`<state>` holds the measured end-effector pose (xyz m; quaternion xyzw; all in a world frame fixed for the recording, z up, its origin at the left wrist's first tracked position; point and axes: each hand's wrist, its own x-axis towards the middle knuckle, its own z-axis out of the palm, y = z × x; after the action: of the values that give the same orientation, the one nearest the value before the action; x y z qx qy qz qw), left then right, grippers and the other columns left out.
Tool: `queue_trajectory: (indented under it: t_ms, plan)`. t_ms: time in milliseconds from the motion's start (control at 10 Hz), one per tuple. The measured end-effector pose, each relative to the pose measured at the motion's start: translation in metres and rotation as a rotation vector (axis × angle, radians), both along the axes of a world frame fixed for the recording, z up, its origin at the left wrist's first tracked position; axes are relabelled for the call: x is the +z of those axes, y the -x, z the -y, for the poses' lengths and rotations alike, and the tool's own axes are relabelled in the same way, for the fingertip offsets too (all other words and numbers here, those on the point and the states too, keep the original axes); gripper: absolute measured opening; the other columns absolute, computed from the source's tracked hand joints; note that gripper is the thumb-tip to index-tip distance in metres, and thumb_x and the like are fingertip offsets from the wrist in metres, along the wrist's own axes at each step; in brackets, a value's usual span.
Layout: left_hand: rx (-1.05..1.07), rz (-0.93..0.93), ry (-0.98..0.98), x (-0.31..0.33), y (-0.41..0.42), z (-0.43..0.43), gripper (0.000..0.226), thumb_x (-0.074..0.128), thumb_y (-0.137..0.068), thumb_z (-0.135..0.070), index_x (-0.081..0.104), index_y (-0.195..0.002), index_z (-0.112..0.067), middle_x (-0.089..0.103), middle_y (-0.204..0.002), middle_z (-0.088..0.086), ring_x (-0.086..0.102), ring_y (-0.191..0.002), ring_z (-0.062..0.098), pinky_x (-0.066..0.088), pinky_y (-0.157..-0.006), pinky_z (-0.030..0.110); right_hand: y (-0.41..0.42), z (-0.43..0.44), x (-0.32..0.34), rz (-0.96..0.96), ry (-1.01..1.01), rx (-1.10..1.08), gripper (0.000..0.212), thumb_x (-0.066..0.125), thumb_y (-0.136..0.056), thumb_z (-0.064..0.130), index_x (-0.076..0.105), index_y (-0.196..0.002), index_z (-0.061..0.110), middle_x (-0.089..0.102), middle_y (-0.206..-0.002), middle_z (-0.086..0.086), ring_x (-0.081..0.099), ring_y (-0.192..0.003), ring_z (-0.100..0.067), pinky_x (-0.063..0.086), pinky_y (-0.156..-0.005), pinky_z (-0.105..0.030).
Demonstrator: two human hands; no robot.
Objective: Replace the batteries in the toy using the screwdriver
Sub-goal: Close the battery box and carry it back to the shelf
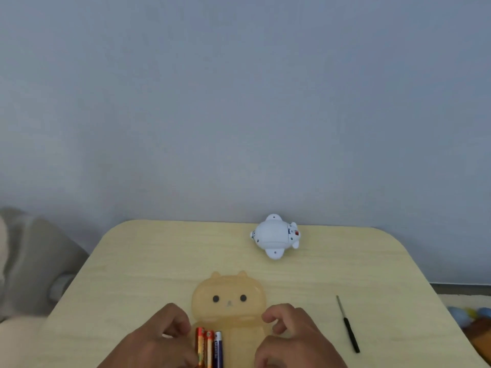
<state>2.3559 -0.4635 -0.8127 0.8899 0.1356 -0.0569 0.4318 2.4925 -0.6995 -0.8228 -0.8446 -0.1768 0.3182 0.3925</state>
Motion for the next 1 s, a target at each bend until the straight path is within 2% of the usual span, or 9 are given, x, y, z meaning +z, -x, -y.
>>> queue_trajectory:
  t_ms: [100,200,300,400,600,700,800,900,1000]
  plan:
    - [0.027,0.086,-0.038,0.003,0.003,0.014,0.025,0.078,-0.057,-0.041,0.064,-0.074,-0.030,0.068,-0.087,-0.015,0.065,-0.077,0.000,0.040,-0.069,0.006,0.006,0.020,-0.004,0.014,-0.019,0.082,0.036,0.078,-0.065,0.020,0.065,-0.094,0.036,0.057,-0.108,0.006,0.060,-0.087,0.003,0.050,-0.072,-0.008]
    - [-0.117,0.169,-0.173,0.000,0.004,0.014,0.021,0.072,-0.069,-0.051,0.062,-0.083,-0.040,0.058,-0.094,-0.041,0.058,-0.089,-0.011,0.041,-0.078,0.005,0.013,0.038,-0.014,0.140,-0.133,0.262,0.025,0.079,-0.072,0.025,0.066,-0.086,0.041,0.058,-0.113,0.007,0.060,-0.091,0.005,0.054,-0.085,-0.017]
    - [-0.140,0.105,-0.199,-0.003,0.005,0.013,0.016,0.068,-0.075,-0.053,0.057,-0.087,-0.054,0.046,-0.112,-0.039,0.057,-0.098,-0.010,0.042,-0.082,0.006,0.007,0.029,-0.012,0.330,-0.076,0.299,0.009,0.064,-0.074,0.049,0.064,-0.079,0.041,0.036,-0.123,0.030,0.048,-0.111,0.005,0.041,-0.088,-0.007]
    - [-0.090,0.186,-0.173,-0.004,0.004,0.010,0.042,0.084,-0.061,-0.049,0.054,-0.090,-0.045,0.040,-0.119,-0.031,0.064,-0.089,0.001,0.050,-0.077,0.011,0.005,0.030,-0.015,0.474,-0.055,0.405,0.020,0.050,-0.073,0.063,0.055,-0.089,0.050,0.021,-0.124,0.042,0.043,-0.117,0.005,0.034,-0.095,-0.006]
    - [-0.022,0.179,-0.079,-0.006,0.002,0.012,0.076,0.092,-0.055,-0.043,0.043,-0.112,-0.052,0.046,-0.125,-0.024,0.063,-0.097,0.006,0.055,-0.079,0.020,-0.004,0.017,0.000,0.267,-0.134,0.107,0.087,0.081,-0.059,0.063,0.030,-0.129,0.057,0.036,-0.131,0.036,0.047,-0.114,0.010,0.043,-0.084,-0.012]
    - [0.028,0.074,-0.037,0.000,0.004,0.015,0.100,0.093,-0.048,-0.050,0.029,-0.124,-0.063,0.059,-0.108,-0.013,0.063,-0.098,0.003,0.053,-0.085,0.018,-0.005,0.005,0.001,0.207,-0.143,0.095,0.090,0.082,-0.071,0.055,0.028,-0.143,0.050,0.044,-0.133,0.033,0.047,-0.108,0.015,0.039,-0.086,-0.008]
    - [0.032,0.041,-0.059,0.001,0.002,0.018,0.124,0.092,-0.045,-0.052,0.010,-0.136,-0.067,0.052,-0.120,-0.022,0.061,-0.099,0.001,0.051,-0.086,0.017,-0.006,0.002,-0.001,0.250,-0.222,0.095,0.073,0.082,-0.079,0.043,0.041,-0.139,0.047,0.051,-0.126,0.034,0.049,-0.111,0.015,0.042,-0.083,-0.007]
    - [0.011,0.070,-0.051,0.001,0.001,0.020,0.130,0.092,-0.049,-0.047,0.000,-0.140,-0.065,0.036,-0.131,-0.037,0.058,-0.102,0.003,0.049,-0.086,0.014,-0.010,0.007,-0.003,0.239,-0.320,0.091,0.069,0.077,-0.075,0.051,0.048,-0.137,0.044,0.049,-0.133,0.026,0.054,-0.118,-0.001,0.050,-0.090,-0.023]
    - [0.000,0.087,-0.074,0.000,0.002,0.020,0.125,0.091,-0.054,-0.046,0.003,-0.141,-0.063,0.043,-0.125,-0.034,0.058,-0.102,0.001,0.047,-0.087,0.012,-0.009,0.014,-0.003,0.280,-0.402,0.126,0.065,0.066,-0.079,0.059,0.052,-0.139,0.041,0.050,-0.130,0.015,0.055,-0.120,-0.012,0.051,-0.094,-0.024]
